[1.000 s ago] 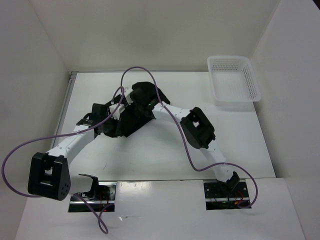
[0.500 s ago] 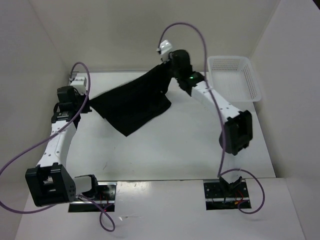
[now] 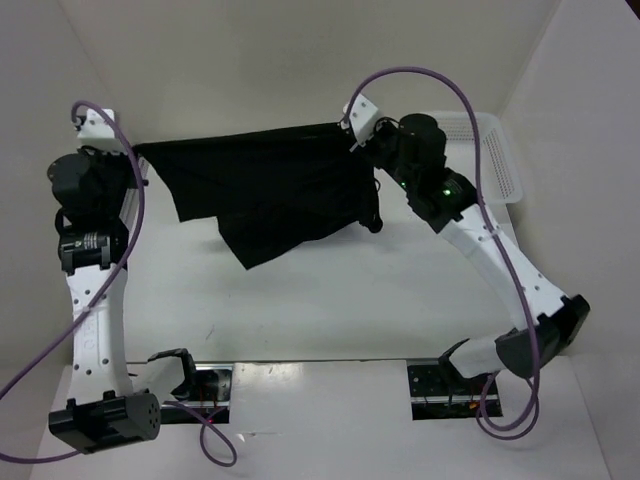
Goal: Fold and stack the shorts
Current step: Flatten the shorts out
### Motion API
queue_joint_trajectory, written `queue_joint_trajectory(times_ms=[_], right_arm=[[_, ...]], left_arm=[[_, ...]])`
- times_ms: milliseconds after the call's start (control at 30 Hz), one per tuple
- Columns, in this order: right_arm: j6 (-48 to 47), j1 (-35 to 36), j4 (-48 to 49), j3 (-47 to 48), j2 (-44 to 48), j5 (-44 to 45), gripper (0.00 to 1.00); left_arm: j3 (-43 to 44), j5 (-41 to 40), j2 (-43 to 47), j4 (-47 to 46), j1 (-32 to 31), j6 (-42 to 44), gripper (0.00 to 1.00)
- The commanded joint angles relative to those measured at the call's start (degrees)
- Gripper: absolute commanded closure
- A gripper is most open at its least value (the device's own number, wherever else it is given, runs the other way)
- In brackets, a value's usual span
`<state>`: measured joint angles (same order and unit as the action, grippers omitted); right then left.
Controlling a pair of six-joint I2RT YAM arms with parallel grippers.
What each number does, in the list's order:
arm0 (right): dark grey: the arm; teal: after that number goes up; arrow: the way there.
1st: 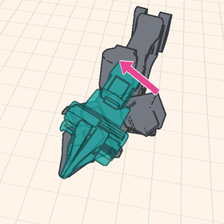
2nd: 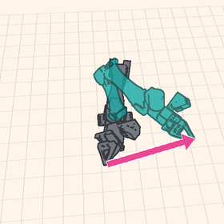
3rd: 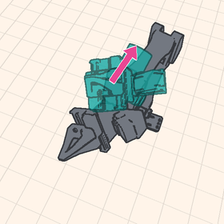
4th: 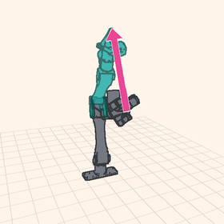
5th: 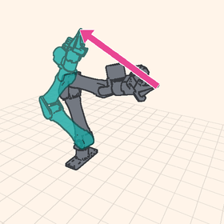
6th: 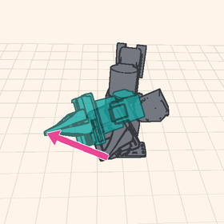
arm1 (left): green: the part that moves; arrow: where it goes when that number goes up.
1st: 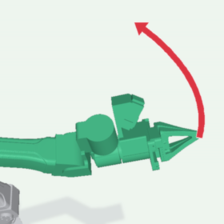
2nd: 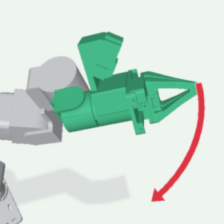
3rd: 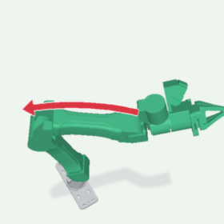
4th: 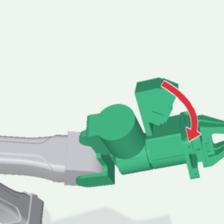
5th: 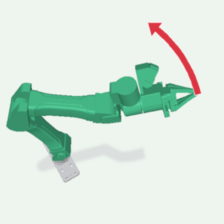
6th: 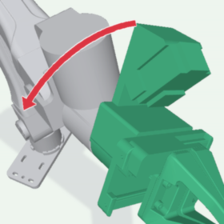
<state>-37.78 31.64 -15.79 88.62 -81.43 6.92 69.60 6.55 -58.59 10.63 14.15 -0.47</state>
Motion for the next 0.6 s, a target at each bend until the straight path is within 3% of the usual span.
queue_joint_trajectory(times_ms=[0, 267, 400, 567], right_arm=[[-6.41, -1.76, -0.29, 5.85, 9.69, 2.50, 1.00], [-5.55, -1.76, -5.29, 15.09, 13.30, -1.90, 1.00], [-4.23, -1.76, -8.82, 15.09, 15.77, -4.19, 1.00], [-0.80, -1.76, -6.97, 12.37, 15.77, -6.29, 1.00]], left_arm=[[7.64, -5.67, 2.34, -5.79, 4.04, 0.47, 1.00], [19.07, -3.56, 6.20, -2.29, 8.00, 0.47, 1.00], [21.79, -4.88, 7.00, -0.97, 8.78, 0.47, 1.00], [22.95, 0.30, 3.40, 1.23, 10.46, 0.47, 1.00]])
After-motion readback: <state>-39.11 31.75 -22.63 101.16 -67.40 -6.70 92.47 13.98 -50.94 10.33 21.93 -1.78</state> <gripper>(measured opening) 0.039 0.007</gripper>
